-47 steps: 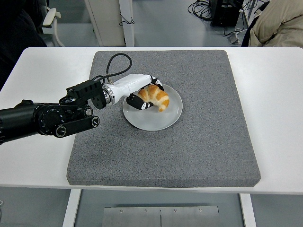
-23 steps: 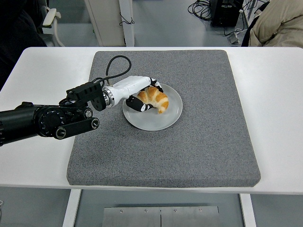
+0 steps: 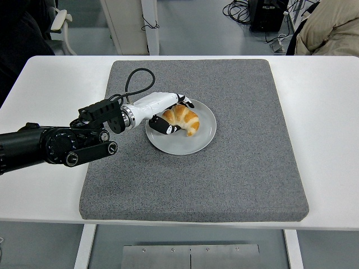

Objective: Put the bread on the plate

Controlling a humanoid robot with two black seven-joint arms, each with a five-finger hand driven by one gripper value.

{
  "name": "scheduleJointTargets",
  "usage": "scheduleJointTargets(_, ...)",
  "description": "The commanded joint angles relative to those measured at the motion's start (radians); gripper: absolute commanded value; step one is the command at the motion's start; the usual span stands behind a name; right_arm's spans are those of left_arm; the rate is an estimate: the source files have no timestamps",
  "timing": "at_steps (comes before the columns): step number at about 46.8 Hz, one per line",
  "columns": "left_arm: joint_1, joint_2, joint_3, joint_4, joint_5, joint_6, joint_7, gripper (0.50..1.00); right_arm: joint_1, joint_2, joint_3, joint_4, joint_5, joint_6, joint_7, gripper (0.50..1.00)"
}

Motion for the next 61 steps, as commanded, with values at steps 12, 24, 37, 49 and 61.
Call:
scheduleJointTargets(12,-0.005,0.001,0.0,-0.001,-0.002,-0.009,-0.054,0.854,0.0,0.0,0.0,0.0,0.0,0.0,0.0,1.0)
scheduleJointTargets(24,-0.008,0.008,0.023,-0.001,-0.002,-0.011,-0.069,0.904,0.0,0.0,0.001,0.001,0.0,0.0,0.0,1.0)
scheduleJointTargets(37,-0.02,0.015,0.012,-0.007,-0.018,-0.02,-0.091,0.945,0.0,0.0,0.001,0.0,0.0,0.0,0.0,1.0)
scheduleJointTargets(49,-0.018,0.041,-0.057,-0.026,-0.023,-0.078,-0.118,0.949,0.0,0.0,0.0,0.0,0.0,0.0,0.0,1.0)
scheduleJointTargets(61,0.0,0.075,-0.192,-0.024,-0.23,-0.147,-0.123,0.963,0.0,0.0,0.0,0.0,0.0,0.0,0.0,1.0)
